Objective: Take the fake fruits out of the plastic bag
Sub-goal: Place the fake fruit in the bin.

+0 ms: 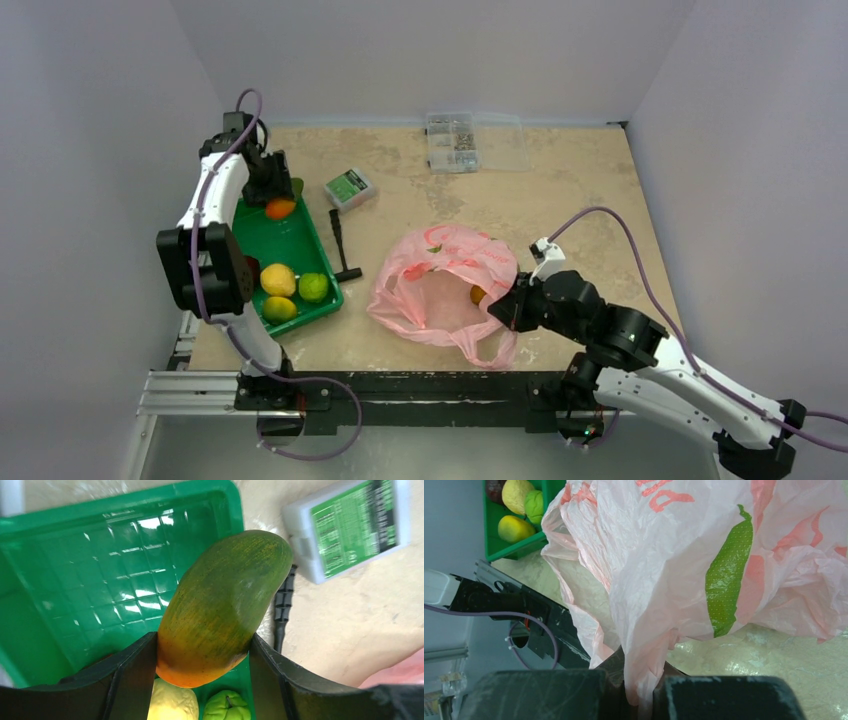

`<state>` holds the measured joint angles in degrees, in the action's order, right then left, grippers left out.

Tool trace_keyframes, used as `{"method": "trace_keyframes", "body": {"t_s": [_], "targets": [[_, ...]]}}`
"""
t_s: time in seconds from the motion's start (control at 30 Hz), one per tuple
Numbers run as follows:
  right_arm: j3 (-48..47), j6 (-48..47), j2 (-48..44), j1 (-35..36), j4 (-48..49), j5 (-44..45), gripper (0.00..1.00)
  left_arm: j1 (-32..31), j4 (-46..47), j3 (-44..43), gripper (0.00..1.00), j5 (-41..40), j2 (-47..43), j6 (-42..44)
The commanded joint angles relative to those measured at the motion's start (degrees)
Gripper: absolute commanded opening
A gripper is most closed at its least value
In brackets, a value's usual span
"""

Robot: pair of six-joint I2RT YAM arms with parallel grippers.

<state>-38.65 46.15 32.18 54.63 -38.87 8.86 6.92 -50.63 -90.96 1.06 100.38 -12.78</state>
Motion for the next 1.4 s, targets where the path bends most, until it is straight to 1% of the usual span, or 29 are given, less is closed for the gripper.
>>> {"method": "trace_keyframes", "body": {"t_s": [0.0,0.17,0.2,0.27,0.33,0.57,0.67,0.73,0.77,0.8,0.9,1.0,1.03,1.07,1.13,1.17,1.2,1.37], "targets": [[-3.4,0.7,0.7,-0.1,1.9,-0.1,0.0,1.2,-2.3,-1.3,0.0,7.6,3.6,4.2],[-3.2,0.8,1.5,-0.1,2.9,0.2,0.0,2.1,0.7,1.2,0.0,6.3,5.2,5.5],[-3.1,0.7,1.5,-0.1,3.1,0.3,0.0,2.7,0.7,0.8,0.0,6.4,6.6,5.4],[-3.4,0.7,1.5,-0.1,3.0,0.4,0.0,3.6,-2.3,-2.1,0.0,5.9,10.2,5.4],[-3.8,0.7,1.4,-0.1,2.4,0.3,0.0,4.6,-3.0,-3.1,0.0,5.6,11.6,4.5],[-3.7,0.8,0.3,-0.1,1.2,0.9,0.0,6.8,2.1,1.7,0.0,1.7,6.0,1.1],[-3.6,0.7,1.2,-0.1,1.9,0.4,0.0,6.8,-0.5,0.1,0.0,4.1,6.6,0.1],[-3.7,0.6,1.9,-0.1,2.4,-0.1,0.0,6.7,0.4,1.1,0.0,3.6,5.8,-0.8],[-3.8,0.6,2.2,-0.1,2.7,-0.3,0.0,6.8,0.6,1.3,0.03,2.8,5.8,-0.8],[-3.9,0.5,2.4,-0.1,2.8,-0.5,0.0,6.8,0.1,0.9,0.09,2.1,6.1,-1.0],[-3.9,0.7,2.4,-0.1,3.1,-0.7,0.0,6.8,-0.7,0.3,0.34,1.6,7.1,-1.9],[-3.7,0.9,1.9,-0.1,2.7,-0.4,0.0,6.9,-0.8,0.5,0.5,0.7,7.9,-3.1],[-3.6,0.9,1.6,-0.1,2.7,-0.3,0.0,6.8,-0.7,0.7,0.57,0.8,8.0,-3.5],[-3.4,0.9,1.4,-0.1,2.8,-0.3,0.0,6.9,-0.6,0.9,0.62,0.9,8.2,-3.7],[-3.0,1.0,1.0,-0.1,3.2,-0.2,0.0,6.9,-0.8,1.2,0.83,1.0,8.1,-4.1],[-2.9,1.2,0.9,-0.1,3.5,-0.2,0.0,6.9,-0.8,1.5,0.97,0.8,7.7,-4.2],[-2.9,1.1,0.9,-0.1,3.6,-0.4,0.0,6.9,-0.6,2.0,1.0,0.5,7.3,-4.3],[-3.6,0.5,1.3,-0.1,3.2,-0.8,0.0,6.8,0.2,4.0,1.0,-0.5,3.2,-4.3]]}}
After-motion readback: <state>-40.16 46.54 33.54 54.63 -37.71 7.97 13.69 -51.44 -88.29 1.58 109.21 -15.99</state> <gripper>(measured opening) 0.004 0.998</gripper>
